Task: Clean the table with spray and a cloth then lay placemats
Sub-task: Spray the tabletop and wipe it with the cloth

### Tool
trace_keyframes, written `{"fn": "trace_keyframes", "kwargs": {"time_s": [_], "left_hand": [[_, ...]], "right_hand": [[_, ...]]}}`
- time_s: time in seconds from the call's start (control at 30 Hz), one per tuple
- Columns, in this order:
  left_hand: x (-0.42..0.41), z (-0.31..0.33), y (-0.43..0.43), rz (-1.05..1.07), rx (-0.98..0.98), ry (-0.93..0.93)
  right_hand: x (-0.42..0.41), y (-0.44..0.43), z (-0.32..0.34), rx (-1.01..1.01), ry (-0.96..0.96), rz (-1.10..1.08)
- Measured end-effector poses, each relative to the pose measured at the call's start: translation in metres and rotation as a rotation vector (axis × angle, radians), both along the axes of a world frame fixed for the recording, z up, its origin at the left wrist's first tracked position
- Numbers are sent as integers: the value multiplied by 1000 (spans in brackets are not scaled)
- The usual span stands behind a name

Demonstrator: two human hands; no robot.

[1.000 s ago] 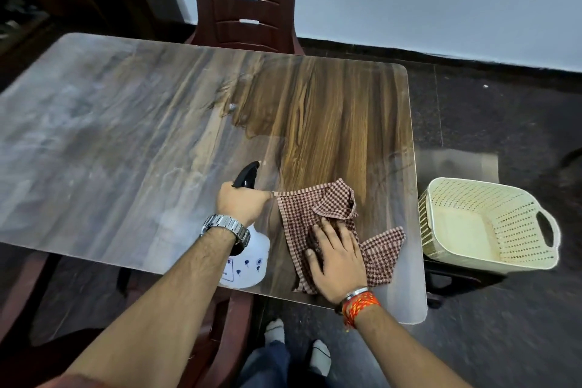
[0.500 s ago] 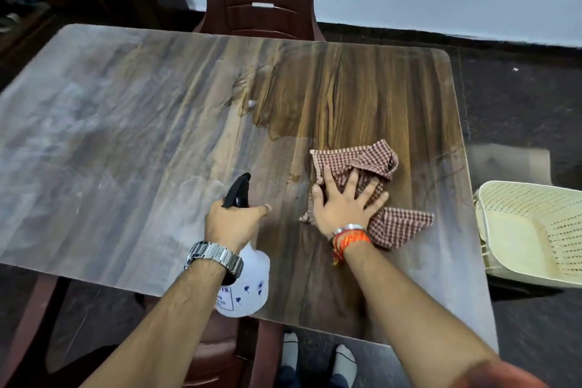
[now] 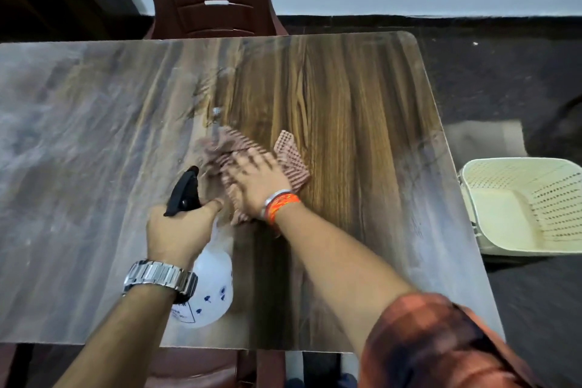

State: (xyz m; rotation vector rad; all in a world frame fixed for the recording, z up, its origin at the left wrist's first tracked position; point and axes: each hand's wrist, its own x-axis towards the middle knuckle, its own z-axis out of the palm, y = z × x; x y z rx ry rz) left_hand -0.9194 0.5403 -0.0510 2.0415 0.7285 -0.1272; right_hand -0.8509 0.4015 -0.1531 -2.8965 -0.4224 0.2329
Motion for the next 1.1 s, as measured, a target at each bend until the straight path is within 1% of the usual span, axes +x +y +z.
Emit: {"fn": "trace_keyframes", "kwargs": {"time_s": [0.1, 0.17, 0.23, 0.3, 0.37, 0.43, 0.5, 0.6, 0.67, 0.73, 0.83, 0.9, 0.93, 1.03, 1.1], "left_hand": [[-8, 4, -18, -46, -26, 1], [-13, 5, -29, -70, -37, 8], [-19, 6, -41, -99, -57, 4], [-26, 7, -50, -124, -66, 1], [-35, 9, -58, -152, -75, 4], [-41, 9, -63, -189, -80, -8], [-46, 9, -66, -221, -68, -5], [-53, 9, -67, -241, -46, 13], [-57, 9, -65, -234, -19, 9], [-62, 13, -63, -242, 9, 9], [-67, 19, -58, -249, 41, 4], [-67, 20, -53, -246, 55, 10], [-67, 18, -50, -246, 60, 15], [-68, 15, -44, -263, 46, 16], [-72, 14, -39, -272, 27, 8]], "right_hand": [[2, -110, 0, -12, -47, -475], [-19, -185, 0, -31, -46, -771], [-51, -236, 1, -22, -25, -976], [-78, -246, 0, -32, -18, -1071], [-92, -224, -2, -56, -38, -1049], [-102, -188, -1, -41, -35, -940], [-115, -149, 2, -46, -27, -744], [-145, -84, 6, -54, -23, -320], [-165, -43, 9, -74, 71, -58], [-182, -16, 11, -80, 150, 116], [-189, -7, 9, -70, 122, 235], [-186, -21, 8, -61, 72, 185], [-186, -34, 6, -37, 40, 88], [-198, -93, 2, 25, -38, -400], [-215, -137, -2, -27, -55, -725]]}}
